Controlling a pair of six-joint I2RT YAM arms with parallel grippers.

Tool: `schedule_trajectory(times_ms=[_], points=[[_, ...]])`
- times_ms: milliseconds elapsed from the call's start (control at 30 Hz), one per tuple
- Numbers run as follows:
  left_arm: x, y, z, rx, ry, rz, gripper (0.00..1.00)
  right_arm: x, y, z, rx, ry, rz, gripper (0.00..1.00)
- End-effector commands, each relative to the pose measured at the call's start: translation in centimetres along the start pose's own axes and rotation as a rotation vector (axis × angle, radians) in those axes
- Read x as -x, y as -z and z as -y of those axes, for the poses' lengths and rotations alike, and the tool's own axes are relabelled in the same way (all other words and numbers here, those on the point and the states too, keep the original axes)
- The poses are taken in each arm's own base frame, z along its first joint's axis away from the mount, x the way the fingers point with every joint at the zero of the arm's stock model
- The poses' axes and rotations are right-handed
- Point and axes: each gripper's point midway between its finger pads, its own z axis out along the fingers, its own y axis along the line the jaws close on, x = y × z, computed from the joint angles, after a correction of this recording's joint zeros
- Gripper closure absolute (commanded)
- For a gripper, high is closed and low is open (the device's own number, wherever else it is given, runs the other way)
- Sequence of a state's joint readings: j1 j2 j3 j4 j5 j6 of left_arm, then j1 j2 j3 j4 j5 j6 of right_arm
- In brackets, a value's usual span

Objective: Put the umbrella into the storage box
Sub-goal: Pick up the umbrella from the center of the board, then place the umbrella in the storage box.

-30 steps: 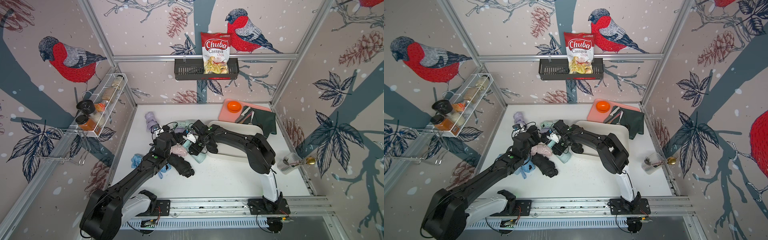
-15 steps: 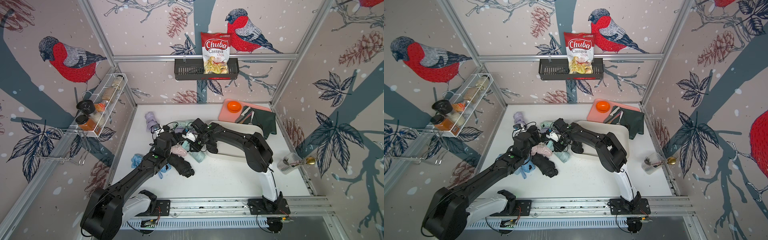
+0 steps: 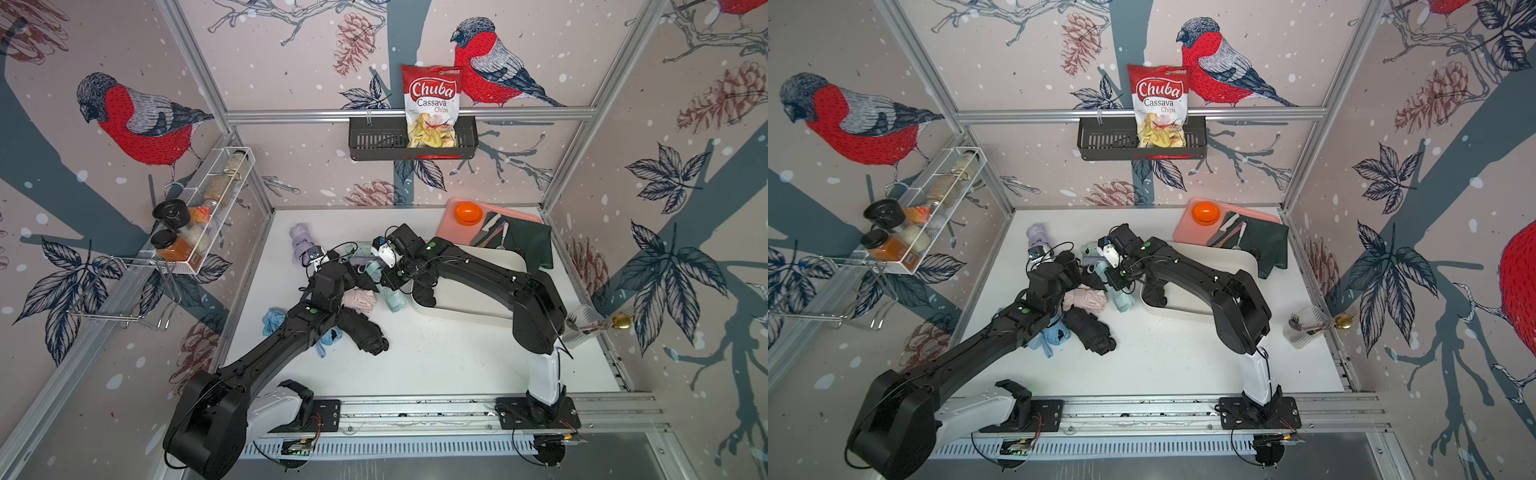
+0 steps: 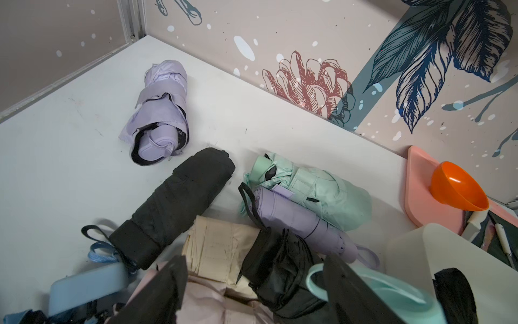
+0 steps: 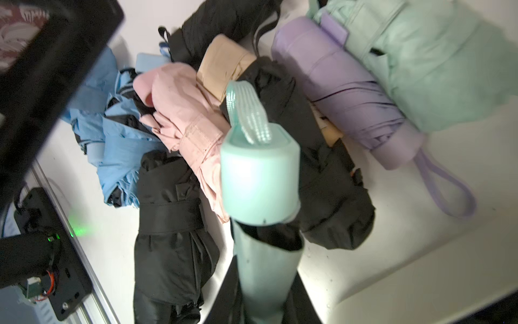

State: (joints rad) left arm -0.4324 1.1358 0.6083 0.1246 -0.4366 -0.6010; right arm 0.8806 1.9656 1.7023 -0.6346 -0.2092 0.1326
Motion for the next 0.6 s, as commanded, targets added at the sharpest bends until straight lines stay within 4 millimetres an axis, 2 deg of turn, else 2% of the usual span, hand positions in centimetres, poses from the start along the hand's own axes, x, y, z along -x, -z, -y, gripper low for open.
schedule_trajectory(times_ms=[0,67,200,400,567], points=[[0.8,0.0,0.8,-0.028,0.005,0.014,0.20,2.8,3.3,1.2,-0.069,-0.136,0.140,1.00],[0.9,-0.1,1.4,-0.051,0.003,0.007,0.20,3.4,5.5,2.4,-0.106,-0.201,0.201,1.00],[0.8,-0.2,3.0,-0.123,-0.011,-0.027,0.20,3.1,8.8,5.2,-0.182,-0.327,0.279,1.00],[0.3,-0.5,5.6,-0.224,-0.027,-0.064,0.18,0.4,11.5,10.1,-0.284,-0.530,0.327,1.00],[-1.0,-0.9,8.2,-0.252,-0.077,-0.104,0.12,-2.7,13.1,14.0,-0.333,-0.701,0.354,1.00]])
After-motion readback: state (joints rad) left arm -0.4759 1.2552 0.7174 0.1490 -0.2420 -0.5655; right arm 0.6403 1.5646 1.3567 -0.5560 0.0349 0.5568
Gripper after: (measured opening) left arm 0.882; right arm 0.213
